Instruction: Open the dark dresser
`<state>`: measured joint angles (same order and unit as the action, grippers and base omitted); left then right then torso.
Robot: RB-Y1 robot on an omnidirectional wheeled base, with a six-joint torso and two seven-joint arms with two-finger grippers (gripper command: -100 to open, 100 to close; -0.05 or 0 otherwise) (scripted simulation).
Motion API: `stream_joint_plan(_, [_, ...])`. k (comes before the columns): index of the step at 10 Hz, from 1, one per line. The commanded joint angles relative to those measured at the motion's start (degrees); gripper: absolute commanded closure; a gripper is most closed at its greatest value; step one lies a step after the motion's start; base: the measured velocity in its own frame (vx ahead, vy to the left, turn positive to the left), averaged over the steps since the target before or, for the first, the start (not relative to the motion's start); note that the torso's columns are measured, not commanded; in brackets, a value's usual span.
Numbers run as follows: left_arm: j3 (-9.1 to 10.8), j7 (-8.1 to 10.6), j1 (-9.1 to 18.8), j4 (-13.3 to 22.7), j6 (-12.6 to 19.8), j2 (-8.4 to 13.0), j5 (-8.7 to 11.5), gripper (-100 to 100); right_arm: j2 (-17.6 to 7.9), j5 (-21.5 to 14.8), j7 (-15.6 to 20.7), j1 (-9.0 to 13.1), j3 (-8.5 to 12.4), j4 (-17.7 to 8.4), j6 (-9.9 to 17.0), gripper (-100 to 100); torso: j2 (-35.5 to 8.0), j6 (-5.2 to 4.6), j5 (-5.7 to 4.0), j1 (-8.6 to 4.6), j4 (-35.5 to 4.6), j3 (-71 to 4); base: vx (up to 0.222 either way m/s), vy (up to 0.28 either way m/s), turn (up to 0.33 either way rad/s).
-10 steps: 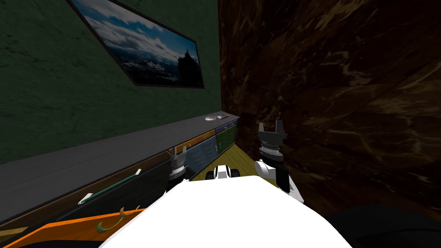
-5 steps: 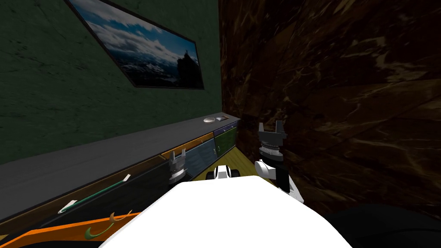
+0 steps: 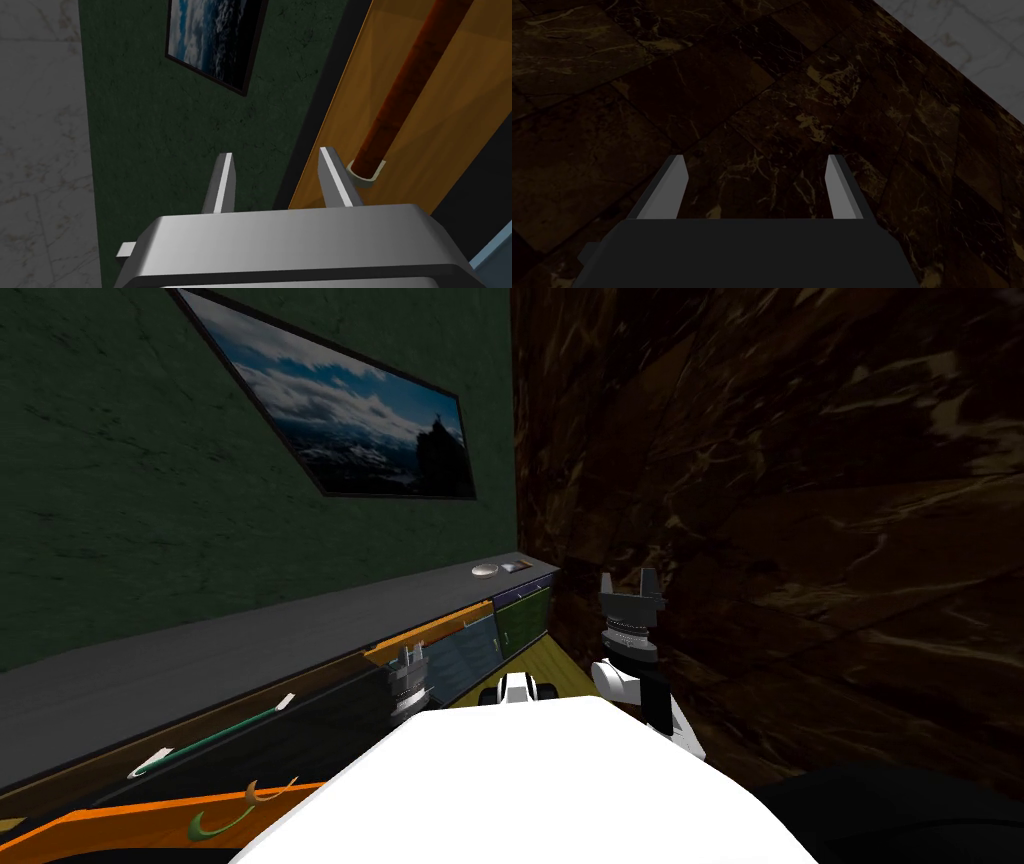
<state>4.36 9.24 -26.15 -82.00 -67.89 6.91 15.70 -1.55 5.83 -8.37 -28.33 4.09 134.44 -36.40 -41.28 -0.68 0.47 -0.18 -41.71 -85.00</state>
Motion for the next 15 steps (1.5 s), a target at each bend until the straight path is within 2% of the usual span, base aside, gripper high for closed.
stream_joint_plan(1, [-0.61,1.29,-0.1,4.0,-2.1,-0.9,0.4,-100,0.0,0.0,0.0,0.0,0.0,0.0,0.0,0,0.0,-0.04,-0.05,-0.18,0.0,0.0,0.109,-0.120,0.084])
stream_joint_plan(4, [-0.48,1.76,0.1,6.1,-3.2,-0.9,0.7,-100,0.0,0.0,0.0,0.0,0.0,0.0,0.0,0,0.0,-0.30,0.09,-0.25,0.0,0.1,0.072,-0.068,0.052])
stream_joint_plan(6, [-0.24,2.60,0.3,9.0,-5.2,-1.0,1.3,-100,0.0,0.0,0.0,0.0,0.0,0.0,0.0,0,0.4,-0.51,0.40,-0.36,0.3,0.0,0.061,-0.076,0.048])
stream_joint_plan(8, [-0.24,2.60,0.3,9.0,-5.2,-1.0,1.3,-100,0.0,0.0,0.0,0.0,0.0,0.0,0.0,0,0.6,-0.51,0.44,-0.33,0.3,-0.2,0.032,-0.081,-0.028])
stream_joint_plan(9, [-0.24,2.60,0.3,9.0,-5.2,-1.0,1.3,-100,0.0,0.0,0.0,0.0,0.0,0.0,0.0,0,0.2,-0.01,0.12,0.06,0.0,-0.1,0.024,-0.043,-0.087])
stream_joint_plan(11, [0.07,3.69,0.5,12.7,-7.9,-1.2,2.0,-100,0.0,0.0,0.0,0.0,0.0,0.0,0.0,0,-0.8,0.64,-0.37,0.24,-0.5,0.4,0.107,-0.084,0.074])
stream_joint_plan(15, [1.13,3.79,0.8,8.4,-3.1,0.5,2.8,-100,0.0,0.0,0.0,0.0,0.0,0.0,0.0,0,-1.2,0.67,-0.45,0.26,-0.6,0.6,0.028,-0.030,0.016])
